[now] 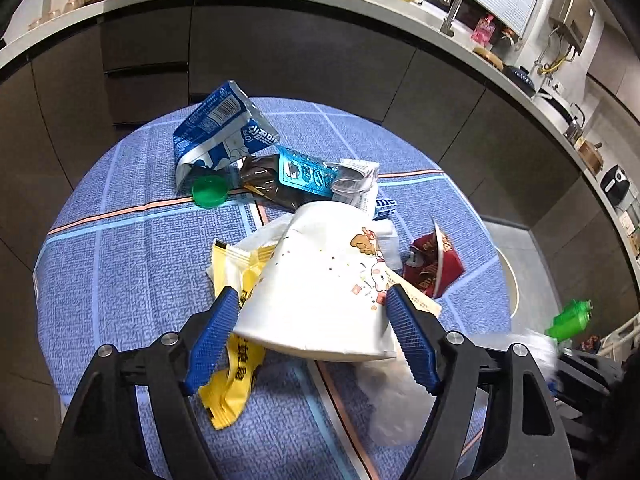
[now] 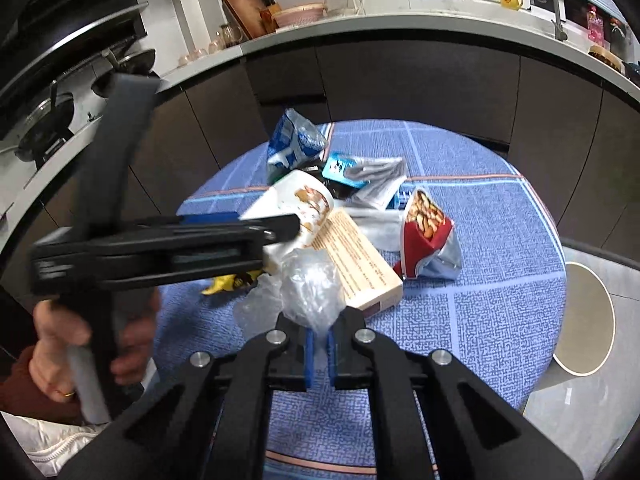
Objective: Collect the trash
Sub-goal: 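Grasp the clear plastic bag with the right gripper while the left gripper approaches the white paper cup, then close the left gripper on the rim of the white paper cup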
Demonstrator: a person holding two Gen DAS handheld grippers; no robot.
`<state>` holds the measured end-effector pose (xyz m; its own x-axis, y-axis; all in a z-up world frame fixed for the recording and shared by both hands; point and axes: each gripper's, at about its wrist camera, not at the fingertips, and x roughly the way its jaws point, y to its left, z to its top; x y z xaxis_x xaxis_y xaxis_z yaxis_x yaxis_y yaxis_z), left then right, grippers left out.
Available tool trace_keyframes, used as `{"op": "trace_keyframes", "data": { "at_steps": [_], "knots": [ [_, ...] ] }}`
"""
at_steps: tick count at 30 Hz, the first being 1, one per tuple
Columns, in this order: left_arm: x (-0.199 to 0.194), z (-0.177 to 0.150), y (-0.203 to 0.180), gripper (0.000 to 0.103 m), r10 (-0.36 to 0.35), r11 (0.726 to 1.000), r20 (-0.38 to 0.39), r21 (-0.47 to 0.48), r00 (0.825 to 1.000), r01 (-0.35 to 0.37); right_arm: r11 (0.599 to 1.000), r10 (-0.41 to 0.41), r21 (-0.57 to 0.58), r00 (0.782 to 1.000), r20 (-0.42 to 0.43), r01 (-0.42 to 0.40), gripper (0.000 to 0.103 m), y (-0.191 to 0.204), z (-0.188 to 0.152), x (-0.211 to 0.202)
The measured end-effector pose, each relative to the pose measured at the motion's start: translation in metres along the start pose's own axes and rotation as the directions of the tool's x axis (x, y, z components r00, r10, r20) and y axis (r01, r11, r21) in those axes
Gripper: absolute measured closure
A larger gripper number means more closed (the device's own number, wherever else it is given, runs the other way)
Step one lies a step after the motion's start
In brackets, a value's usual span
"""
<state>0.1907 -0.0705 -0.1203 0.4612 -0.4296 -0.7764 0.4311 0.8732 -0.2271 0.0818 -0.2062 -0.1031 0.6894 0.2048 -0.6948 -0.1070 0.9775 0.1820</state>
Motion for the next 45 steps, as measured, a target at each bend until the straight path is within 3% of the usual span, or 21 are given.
{"op": "trace_keyframes", "data": {
  "at_steps": [4,6,11,16,17,19,25,26,27,29,32,34,38,43,45],
  "knots": [
    [0.005,0.003,-0.003,0.034,-0.010,1.000,-0.021,0.022,1.000,0.010,1.000,-0.010,0.019,0.999,0.042,0.009,0.097,-0.001,0.002,-0.018],
    [0.005,0.003,-0.004,0.047,-0.014,0.999,-0.022,0.031,1.000,0.014,0.999,-0.028,0.031,0.997,0.070,0.026,0.097,-0.005,0.004,-0.029],
    [-0.005,0.005,-0.006,0.067,-0.044,0.998,-0.005,0.037,0.999,0.044,0.997,-0.061,0.054,0.993,0.106,0.056,0.097,-0.011,0.005,-0.043],
    [-0.019,0.001,-0.017,0.074,-0.060,0.996,0.016,0.065,0.998,0.059,0.996,-0.074,0.066,0.990,0.122,0.067,0.097,-0.014,0.001,-0.052],
    [-0.021,0.000,-0.019,0.103,-0.064,0.996,0.017,0.071,0.998,0.062,0.995,-0.078,0.067,0.989,0.124,0.070,0.097,-0.014,0.000,-0.053],
    [-0.023,-0.001,-0.023,0.103,-0.088,0.994,0.011,0.073,0.996,0.087,0.994,-0.087,0.070,0.988,0.128,0.078,0.097,-0.014,-0.002,-0.057],
    [-0.024,-0.005,-0.037,0.101,-0.063,0.992,-0.008,0.111,0.998,0.064,0.991,-0.108,0.088,0.985,0.132,0.097,0.097,-0.021,-0.010,-0.064],
    [-0.024,-0.007,-0.038,0.090,-0.063,0.992,-0.011,0.110,0.998,0.064,0.991,-0.109,0.091,0.985,0.133,0.097,0.097,-0.022,-0.010,-0.064],
    [-0.024,-0.008,-0.038,0.064,-0.061,0.992,-0.014,0.111,0.998,0.062,0.991,-0.110,0.093,0.985,0.134,0.098,0.097,-0.024,-0.012,-0.065],
    [-0.028,-0.013,-0.040,0.044,-0.024,0.992,0.011,0.125,1.000,0.023,0.990,-0.110,0.100,0.985,0.133,0.097,0.097,-0.026,-0.013,-0.066],
    [-0.030,-0.019,-0.047,0.045,0.001,0.981,0.020,0.196,1.000,-0.005,0.990,-0.107,0.110,0.986,0.129,0.093,0.097,-0.028,-0.014,-0.065],
    [-0.025,-0.021,-0.049,0.055,0.036,0.973,0.020,0.228,0.999,-0.040,0.990,-0.098,0.116,0.987,0.124,0.084,0.097,-0.028,-0.013,-0.063],
    [-0.016,-0.022,-0.045,0.068,0.068,0.969,0.011,0.235,0.998,-0.069,0.990,-0.091,0.117,0.988,0.121,0.077,0.097,-0.029,-0.015,-0.061],
    [-0.020,-0.027,-0.038,0.071,0.083,0.970,0.011,0.229,0.996,-0.083,0.989,-0.090,0.130,0.989,0.118,0.075,0.096,-0.034,-0.015,-0.059],
    [-0.022,-0.029,-0.034,0.086,0.085,0.972,0.003,0.217,0.996,-0.084,0.989,-0.086,0.133,0.990,0.115,0.070,0.096,-0.034,-0.015,-0.057]
  ]
}}
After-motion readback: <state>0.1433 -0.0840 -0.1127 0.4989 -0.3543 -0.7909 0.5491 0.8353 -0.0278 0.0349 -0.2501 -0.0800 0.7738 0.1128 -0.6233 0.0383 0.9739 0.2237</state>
